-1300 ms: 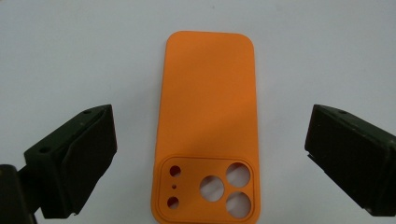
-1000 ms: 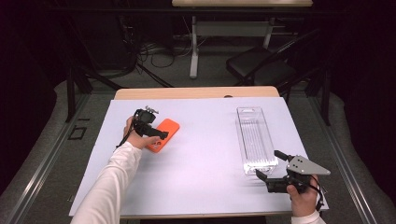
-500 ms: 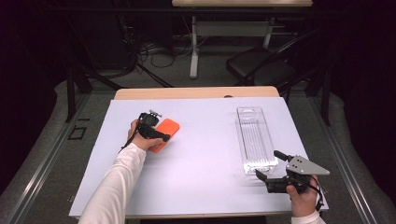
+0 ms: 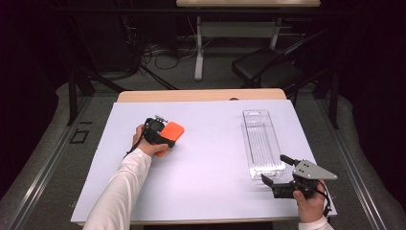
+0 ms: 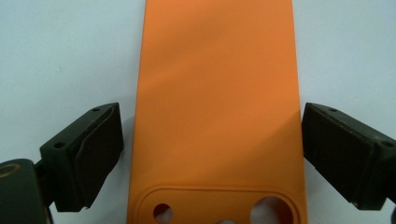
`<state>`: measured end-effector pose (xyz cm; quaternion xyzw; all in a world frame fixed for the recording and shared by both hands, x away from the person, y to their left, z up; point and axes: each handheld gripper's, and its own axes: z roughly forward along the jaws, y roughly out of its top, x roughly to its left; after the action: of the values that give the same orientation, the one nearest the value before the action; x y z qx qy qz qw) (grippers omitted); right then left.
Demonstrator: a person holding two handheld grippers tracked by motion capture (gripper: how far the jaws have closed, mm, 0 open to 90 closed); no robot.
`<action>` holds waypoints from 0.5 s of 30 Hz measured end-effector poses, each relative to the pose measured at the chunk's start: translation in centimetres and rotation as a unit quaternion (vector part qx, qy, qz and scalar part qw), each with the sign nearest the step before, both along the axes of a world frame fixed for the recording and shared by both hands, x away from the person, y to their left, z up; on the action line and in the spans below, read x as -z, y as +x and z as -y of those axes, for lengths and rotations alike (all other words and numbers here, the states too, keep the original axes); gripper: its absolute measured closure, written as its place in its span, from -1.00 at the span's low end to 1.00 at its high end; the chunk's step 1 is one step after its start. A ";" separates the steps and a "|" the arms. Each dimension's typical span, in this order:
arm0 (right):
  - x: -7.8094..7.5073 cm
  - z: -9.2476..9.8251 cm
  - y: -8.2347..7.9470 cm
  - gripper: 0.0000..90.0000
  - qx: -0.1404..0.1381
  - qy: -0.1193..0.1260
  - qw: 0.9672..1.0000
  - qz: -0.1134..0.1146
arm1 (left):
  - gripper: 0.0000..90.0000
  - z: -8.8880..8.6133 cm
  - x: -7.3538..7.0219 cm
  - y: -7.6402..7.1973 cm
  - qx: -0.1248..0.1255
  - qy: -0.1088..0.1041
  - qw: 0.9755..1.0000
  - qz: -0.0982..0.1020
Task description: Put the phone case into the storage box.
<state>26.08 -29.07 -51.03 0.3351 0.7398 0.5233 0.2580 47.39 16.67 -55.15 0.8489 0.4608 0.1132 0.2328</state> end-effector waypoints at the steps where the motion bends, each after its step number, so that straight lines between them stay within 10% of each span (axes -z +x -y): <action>1: 0.0 0.0 0.0 -0.91 -0.001 0.001 1.000 0.000 | -0.85 0.0 0.0 0.0 0.001 0.002 1.000 -0.001; 15: 0.0 -0.1 0.0 -0.91 -0.001 0.000 1.000 0.001 | -0.71 -0.2 -0.2 0.0 0.011 -0.005 1.000 -0.001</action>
<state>26.08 -28.99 -51.04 0.3339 0.7398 0.5242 0.2579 47.40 16.87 -54.98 0.8527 0.4527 0.1070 0.2379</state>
